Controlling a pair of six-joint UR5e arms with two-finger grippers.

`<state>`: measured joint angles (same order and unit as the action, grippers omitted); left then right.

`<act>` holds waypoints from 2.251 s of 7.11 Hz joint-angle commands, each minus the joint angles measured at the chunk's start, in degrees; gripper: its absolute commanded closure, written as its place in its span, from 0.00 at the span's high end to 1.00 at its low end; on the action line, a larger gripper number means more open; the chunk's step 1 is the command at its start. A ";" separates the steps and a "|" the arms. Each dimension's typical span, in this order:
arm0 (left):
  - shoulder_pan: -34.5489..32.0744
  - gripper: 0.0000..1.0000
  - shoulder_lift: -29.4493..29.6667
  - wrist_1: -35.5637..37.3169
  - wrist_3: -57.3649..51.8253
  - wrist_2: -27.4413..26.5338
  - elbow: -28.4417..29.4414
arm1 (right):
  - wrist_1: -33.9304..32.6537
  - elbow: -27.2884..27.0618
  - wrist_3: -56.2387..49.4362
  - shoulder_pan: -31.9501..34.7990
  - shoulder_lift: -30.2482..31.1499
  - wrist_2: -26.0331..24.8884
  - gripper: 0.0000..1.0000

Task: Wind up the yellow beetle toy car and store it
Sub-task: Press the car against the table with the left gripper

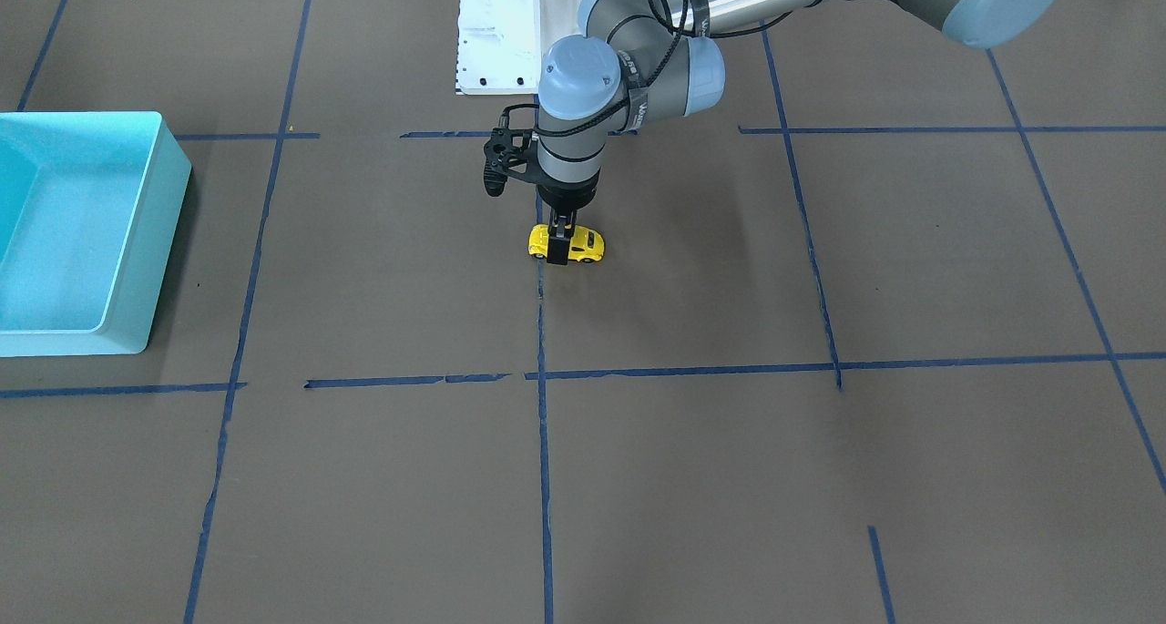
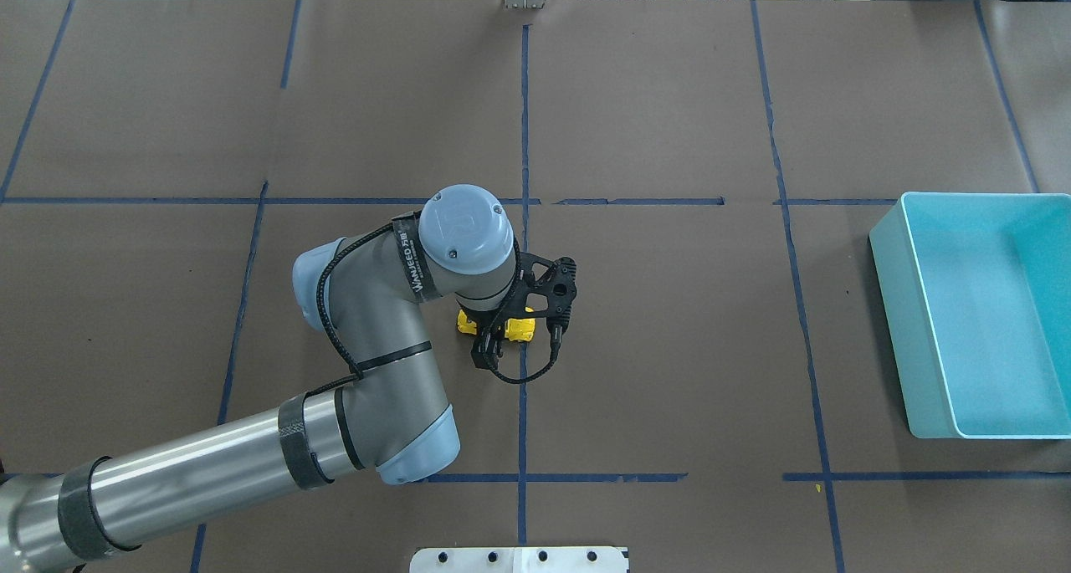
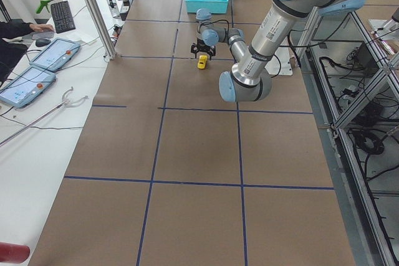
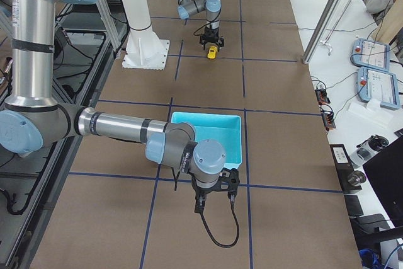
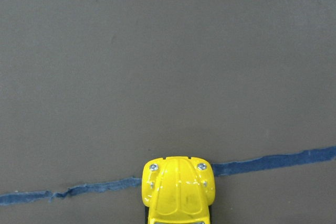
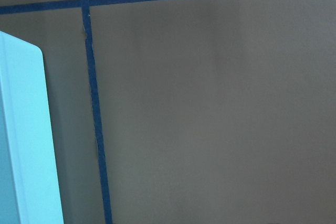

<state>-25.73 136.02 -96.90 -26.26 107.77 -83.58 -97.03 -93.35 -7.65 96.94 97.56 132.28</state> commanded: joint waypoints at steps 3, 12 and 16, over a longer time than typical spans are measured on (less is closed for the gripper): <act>0.59 0.96 0.56 -2.15 -0.19 -0.64 1.66 | 0.00 0.01 0.00 0.00 0.00 0.00 1.00; -1.86 0.00 0.03 -1.27 -0.46 2.07 -1.32 | 0.00 -0.08 -0.09 0.00 0.00 0.00 1.00; -2.48 0.00 -2.06 -7.64 0.59 2.44 -1.33 | 0.00 -0.08 -0.09 0.00 0.00 0.00 1.00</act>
<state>-28.03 135.17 -100.83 -26.27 110.19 -84.91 -97.03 -93.43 -7.74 96.94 97.56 132.28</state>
